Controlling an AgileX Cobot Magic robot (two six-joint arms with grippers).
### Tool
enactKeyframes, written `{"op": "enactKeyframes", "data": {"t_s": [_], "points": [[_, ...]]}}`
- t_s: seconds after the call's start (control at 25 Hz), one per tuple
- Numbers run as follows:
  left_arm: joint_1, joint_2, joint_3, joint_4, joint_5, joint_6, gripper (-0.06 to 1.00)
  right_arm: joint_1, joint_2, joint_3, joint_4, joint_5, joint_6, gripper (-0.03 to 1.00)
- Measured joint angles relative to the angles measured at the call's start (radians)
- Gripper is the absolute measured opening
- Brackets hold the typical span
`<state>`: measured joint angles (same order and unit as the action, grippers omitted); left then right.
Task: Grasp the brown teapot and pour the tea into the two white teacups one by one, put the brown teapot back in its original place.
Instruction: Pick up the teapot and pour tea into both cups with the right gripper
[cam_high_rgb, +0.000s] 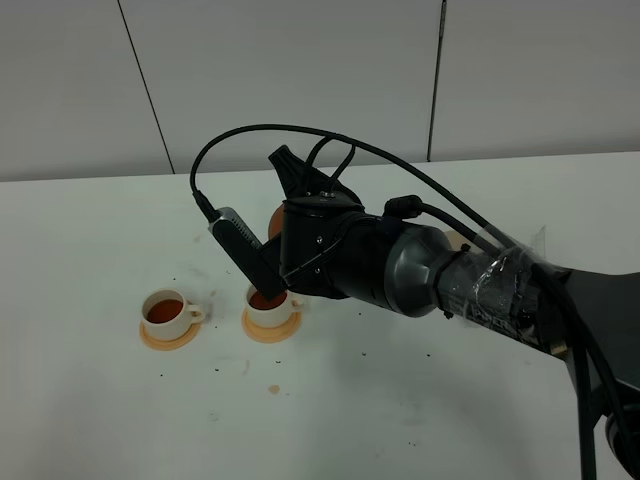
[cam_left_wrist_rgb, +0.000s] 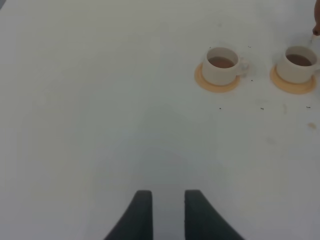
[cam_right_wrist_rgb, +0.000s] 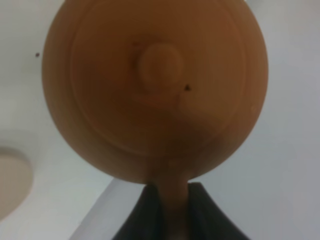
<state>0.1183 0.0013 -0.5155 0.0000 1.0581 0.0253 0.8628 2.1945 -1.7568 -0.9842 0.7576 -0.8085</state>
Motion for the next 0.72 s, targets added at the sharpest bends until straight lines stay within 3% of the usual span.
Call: {"op": "enactKeyframes", "data": {"t_s": [0.28, 0.72], "points": [[0.0, 0.0, 0.0, 0.0, 0.0, 0.0, 0.23, 0.001, 0.0, 0.0, 0.027, 0.0, 0.077, 0.09], [0.0, 0.0, 0.0, 0.0, 0.0, -0.002, 0.23, 0.001, 0.0, -0.001, 0.196, 0.088, 0.085, 0.09]]}}
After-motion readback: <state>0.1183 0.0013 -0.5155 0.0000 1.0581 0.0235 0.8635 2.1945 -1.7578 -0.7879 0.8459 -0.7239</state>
